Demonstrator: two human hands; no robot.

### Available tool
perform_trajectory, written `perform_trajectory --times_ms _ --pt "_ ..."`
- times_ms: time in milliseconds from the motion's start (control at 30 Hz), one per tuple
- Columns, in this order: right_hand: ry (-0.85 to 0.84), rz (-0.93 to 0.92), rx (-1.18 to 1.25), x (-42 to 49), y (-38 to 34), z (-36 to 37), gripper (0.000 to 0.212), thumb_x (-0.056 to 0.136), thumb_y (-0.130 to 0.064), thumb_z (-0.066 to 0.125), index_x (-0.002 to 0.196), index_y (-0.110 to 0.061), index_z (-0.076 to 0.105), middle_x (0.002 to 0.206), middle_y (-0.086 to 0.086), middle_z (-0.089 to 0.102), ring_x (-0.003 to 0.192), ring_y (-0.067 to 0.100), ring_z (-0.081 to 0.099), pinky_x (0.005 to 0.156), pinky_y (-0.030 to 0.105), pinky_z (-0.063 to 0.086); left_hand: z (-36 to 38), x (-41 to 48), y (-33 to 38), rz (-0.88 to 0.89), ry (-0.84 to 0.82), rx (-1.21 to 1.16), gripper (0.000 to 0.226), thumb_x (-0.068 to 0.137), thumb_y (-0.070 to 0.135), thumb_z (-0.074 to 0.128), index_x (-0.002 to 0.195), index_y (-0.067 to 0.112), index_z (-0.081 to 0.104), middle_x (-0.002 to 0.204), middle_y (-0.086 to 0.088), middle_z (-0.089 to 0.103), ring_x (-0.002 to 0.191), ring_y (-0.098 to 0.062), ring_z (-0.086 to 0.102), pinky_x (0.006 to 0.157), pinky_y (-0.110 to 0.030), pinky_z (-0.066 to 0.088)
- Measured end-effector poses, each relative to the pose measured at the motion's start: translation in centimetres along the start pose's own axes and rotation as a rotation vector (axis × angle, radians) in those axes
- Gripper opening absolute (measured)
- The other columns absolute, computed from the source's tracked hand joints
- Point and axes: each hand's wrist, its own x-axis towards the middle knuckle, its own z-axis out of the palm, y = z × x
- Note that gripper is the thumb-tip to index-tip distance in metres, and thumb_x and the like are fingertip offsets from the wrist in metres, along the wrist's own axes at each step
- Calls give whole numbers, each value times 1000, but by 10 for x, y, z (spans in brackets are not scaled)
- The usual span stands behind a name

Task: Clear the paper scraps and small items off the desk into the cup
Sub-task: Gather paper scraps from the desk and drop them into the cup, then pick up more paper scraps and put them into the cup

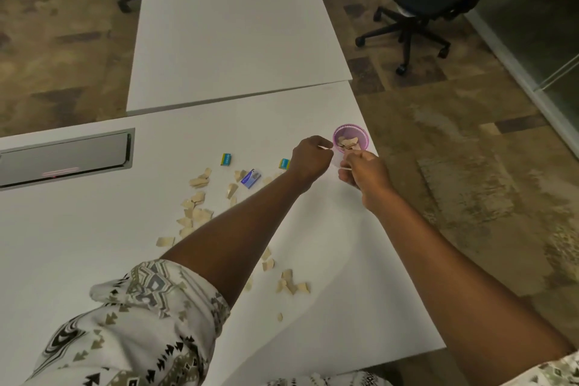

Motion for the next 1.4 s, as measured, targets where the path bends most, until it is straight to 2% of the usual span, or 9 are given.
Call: perform_trajectory --times_ms 167,400,533,633,733,833,1000,1167,1400 --pt "-10 52 -90 -43 43 1 13 93 -20 59 102 -17 68 98 4 69 81 19 68 85 36 60 -27 -36 -51 2 -1 79 21 90 19 61 107 18 73 105 -4 72 91 -19 63 78 -28 51" --pt "-108 73 -392 -107 114 26 19 87 -23 61 102 -16 70 97 10 74 80 27 71 89 45 58 -66 -90 -151 -27 -23 335 21 93 24 62 109 16 72 114 -6 72 105 -20 65 91 -28 50" --pt "-147 7 -695 -131 151 41 26 88 -28 62 110 -16 68 113 6 71 107 27 65 98 34 49 -87 -126 -206 35 -18 452 25 94 25 62 115 15 68 117 -9 67 108 -24 64 94 -32 50" --pt "-83 -58 -834 -146 175 47 32 89 -28 63 116 -13 64 118 15 63 108 31 61 88 27 43 -106 -157 -248 130 52 583 40 92 27 63 129 12 60 133 -13 57 123 -32 54 101 -39 46" --pt "-15 -7 -862 -155 192 50 39 87 -30 64 121 -14 59 123 18 53 105 34 60 88 31 45 -126 -189 -288 111 211 714 67 92 37 62 148 8 41 157 -22 34 144 -39 33 116 -49 34" --pt "1 52 -868 -163 199 61 43 86 -30 63 125 -14 55 126 18 49 109 36 58 94 37 47 -140 -218 -327 -83 311 724 87 94 55 44 158 5 11 165 -25 0 153 -42 5 122 -54 11" --pt "-50 35 -792 -174 197 93 42 87 -24 64 127 -12 55 127 17 54 113 33 57 96 35 46 -147 -245 -369 -369 370 600 97 95 58 46 157 2 -4 163 -27 -15 152 -45 -7 123 -56 8" --pt "-172 -16 -721 -181 187 119 47 86 -26 66 130 -16 54 125 8 62 117 27 56 103 40 46 -134 -241 -369 -318 314 606 98 95 58 44 156 2 -8 161 -27 -22 150 -45 -15 124 -55 5" --pt "82 67 -757 -195 202 95 35 84 -28 65 115 -15 53 113 12 62 99 32 63 89 39 53 -130 -236 -366 -26 230 703 97 95 62 40 156 7 -12 163 -16 -23 152 -33 -19 124 -42 -2"
